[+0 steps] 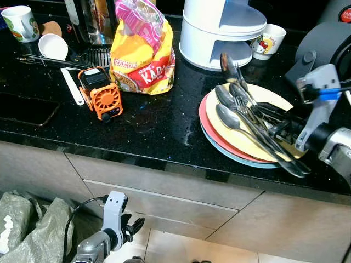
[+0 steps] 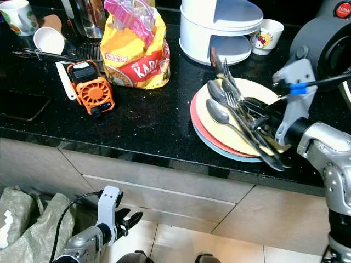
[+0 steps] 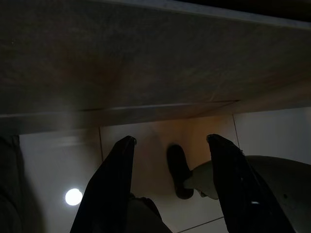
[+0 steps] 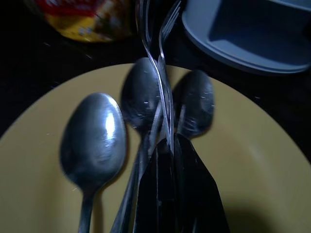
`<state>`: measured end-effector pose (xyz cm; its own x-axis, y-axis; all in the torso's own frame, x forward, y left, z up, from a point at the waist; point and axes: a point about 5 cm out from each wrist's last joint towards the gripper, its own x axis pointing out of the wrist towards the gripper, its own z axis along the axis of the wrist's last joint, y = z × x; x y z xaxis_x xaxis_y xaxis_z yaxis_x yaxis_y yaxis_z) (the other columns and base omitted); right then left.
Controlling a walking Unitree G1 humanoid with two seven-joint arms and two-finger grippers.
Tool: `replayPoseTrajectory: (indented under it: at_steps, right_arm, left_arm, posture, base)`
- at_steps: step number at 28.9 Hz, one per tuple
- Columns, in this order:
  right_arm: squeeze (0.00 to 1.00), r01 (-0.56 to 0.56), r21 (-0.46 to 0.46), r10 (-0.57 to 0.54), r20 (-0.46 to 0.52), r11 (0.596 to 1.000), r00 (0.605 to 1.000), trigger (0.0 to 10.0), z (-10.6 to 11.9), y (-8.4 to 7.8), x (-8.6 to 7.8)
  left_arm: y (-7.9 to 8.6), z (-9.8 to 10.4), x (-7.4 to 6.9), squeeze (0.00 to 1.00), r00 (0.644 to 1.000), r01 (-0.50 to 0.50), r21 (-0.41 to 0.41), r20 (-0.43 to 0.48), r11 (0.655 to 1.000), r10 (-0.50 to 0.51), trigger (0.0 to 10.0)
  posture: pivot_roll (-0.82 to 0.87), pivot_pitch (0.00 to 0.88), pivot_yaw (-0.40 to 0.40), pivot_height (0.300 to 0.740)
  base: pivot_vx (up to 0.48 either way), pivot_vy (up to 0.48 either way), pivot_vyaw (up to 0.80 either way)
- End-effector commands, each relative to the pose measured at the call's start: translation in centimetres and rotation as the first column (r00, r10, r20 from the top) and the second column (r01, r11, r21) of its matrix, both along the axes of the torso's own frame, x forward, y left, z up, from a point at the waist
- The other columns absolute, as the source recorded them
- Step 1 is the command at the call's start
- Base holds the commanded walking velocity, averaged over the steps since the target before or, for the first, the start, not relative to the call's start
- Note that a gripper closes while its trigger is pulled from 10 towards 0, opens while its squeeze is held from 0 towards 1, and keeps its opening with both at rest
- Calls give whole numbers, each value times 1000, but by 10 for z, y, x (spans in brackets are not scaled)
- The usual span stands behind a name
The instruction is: Kitchen organization
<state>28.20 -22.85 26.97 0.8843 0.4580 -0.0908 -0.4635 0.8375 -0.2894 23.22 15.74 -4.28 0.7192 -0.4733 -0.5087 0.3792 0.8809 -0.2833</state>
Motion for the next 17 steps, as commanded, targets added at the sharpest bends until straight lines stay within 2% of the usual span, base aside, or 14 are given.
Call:
replayPoseTrajectory:
  at_steps: [1, 3, 5, 11, 14, 16, 17]
  right_arm:
    - [0, 24, -34, -24, -2, 999, 1000, 0, -1, -1, 1]
    - [0, 8, -15, -8, 35, 1000, 999, 0, 7, 1, 0]
    - [0, -54, 52, 48, 109, 997, 993, 0, 21, 5, -3]
    - [0, -268, 164, 213, 291, 949, 933, 0, 58, 18, -22]
    - [0, -280, 154, 225, 302, 947, 926, 0, 61, 18, -24]
    - [0, -290, 75, 262, 262, 954, 929, 0, 59, 19, -30]
    - [0, -290, 75, 262, 262, 954, 929, 0, 59, 19, -30]
  left_arm:
    - [-3, -6, -8, 0, 1000, 5, -14, -29, 1000, -6, 10000]
    - [-4, -6, -9, 0, 999, 8, -16, -31, 1000, -8, 10000]
    - [-5, -7, -11, 0, 999, 11, -19, -33, 1000, -12, 10000]
    - [-6, -9, -13, 0, 999, 9, -22, -41, 1000, -10, 10000]
    - [-6, -9, -13, 0, 999, 9, -22, -41, 1000, -10, 10000]
    - [-7, -9, -14, 0, 999, 8, -24, -42, 1000, -9, 10000]
    - [-7, -9, -14, 0, 999, 8, -24, -42, 1000, -9, 10000]
  posture:
    - [51, 125, -7, 740]
    - [51, 126, -7, 740]
    - [52, 128, -8, 740]
    - [53, 130, -14, 740]
    - [53, 130, -14, 740]
    - [52, 131, -14, 740]
    - [52, 131, -14, 740]
  base:
    - [0, 0, 0]
    - [0, 0, 0]
    - [0, 0, 0]
    - [0, 0, 0]
    - [0, 0, 0]
    - [0, 0, 0]
    - [0, 0, 0]
